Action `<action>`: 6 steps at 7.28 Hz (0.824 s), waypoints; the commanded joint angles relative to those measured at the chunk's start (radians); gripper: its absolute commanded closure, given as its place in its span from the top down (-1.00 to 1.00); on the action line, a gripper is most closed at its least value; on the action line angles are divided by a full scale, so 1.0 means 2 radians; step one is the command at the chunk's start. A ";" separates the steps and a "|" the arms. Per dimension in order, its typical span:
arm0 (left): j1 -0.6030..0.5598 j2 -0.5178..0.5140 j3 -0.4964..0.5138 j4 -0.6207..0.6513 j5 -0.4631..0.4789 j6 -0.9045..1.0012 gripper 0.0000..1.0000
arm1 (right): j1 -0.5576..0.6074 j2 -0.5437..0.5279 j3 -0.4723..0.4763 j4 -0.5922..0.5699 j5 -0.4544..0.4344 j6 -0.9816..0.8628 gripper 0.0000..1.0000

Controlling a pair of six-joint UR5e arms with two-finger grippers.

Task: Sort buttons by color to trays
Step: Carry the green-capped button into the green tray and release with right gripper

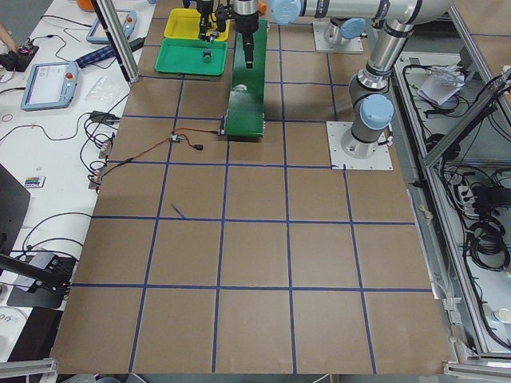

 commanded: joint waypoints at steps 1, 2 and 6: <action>0.000 0.000 0.000 -0.001 0.000 0.000 1.00 | -0.006 0.014 0.001 -0.002 0.002 -0.001 -0.88; 0.000 0.000 0.000 0.000 0.000 0.000 1.00 | -0.006 0.017 0.001 -0.003 0.004 -0.001 0.57; 0.000 -0.001 0.000 0.000 0.000 0.000 1.00 | -0.006 -0.033 0.001 0.043 0.003 -0.001 1.00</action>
